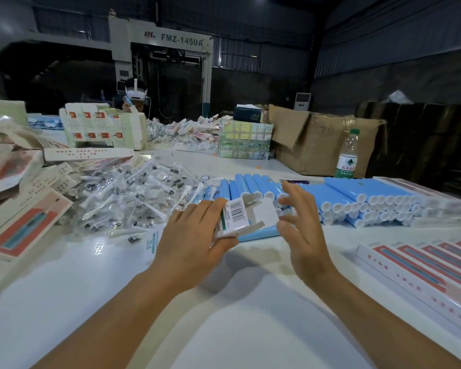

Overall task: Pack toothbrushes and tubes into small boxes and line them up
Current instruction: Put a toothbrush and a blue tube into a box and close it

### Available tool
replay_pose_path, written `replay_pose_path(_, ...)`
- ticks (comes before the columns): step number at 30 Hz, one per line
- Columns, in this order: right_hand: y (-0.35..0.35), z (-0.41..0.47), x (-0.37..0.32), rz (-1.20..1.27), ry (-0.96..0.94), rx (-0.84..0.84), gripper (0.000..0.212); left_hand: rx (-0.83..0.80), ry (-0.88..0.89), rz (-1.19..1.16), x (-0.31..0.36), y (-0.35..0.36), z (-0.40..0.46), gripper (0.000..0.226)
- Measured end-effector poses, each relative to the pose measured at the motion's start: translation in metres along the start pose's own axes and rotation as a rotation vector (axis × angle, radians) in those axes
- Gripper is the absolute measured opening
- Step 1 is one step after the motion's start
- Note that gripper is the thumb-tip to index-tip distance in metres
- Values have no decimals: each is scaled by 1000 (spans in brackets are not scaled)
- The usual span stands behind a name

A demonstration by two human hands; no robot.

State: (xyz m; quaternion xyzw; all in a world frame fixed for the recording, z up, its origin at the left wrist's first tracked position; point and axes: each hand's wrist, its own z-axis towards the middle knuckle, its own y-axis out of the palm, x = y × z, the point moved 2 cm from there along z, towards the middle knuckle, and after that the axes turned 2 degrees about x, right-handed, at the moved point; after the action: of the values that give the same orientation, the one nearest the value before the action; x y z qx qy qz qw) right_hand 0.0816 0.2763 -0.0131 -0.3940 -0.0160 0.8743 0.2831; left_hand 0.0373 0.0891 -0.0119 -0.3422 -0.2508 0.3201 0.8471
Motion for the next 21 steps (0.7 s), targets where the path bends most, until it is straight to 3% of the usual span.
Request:
replay_pose_path(5, 15, -4, -3, -196, -19, -166, 54, -44, 21, 79, 3, 6, -1, 69)
replay_pose_path(11, 21, -5, 2, -65, 59, -59, 23, -44, 13, 93, 4, 14, -3, 68)
replay_pose_path(14, 27, -10, 5, -92, 70, -44, 31, -46, -15, 181, 7, 20, -4, 70)
replay_pose_path(18, 34, -15, 3, -305, -1, -105, 41, -46, -29, 282, 13, 25, -6, 69)
replay_pose_path(21, 40, -20, -3, -278, 26, -157, 67, -42, -40, 340, 20, 26, -6, 71)
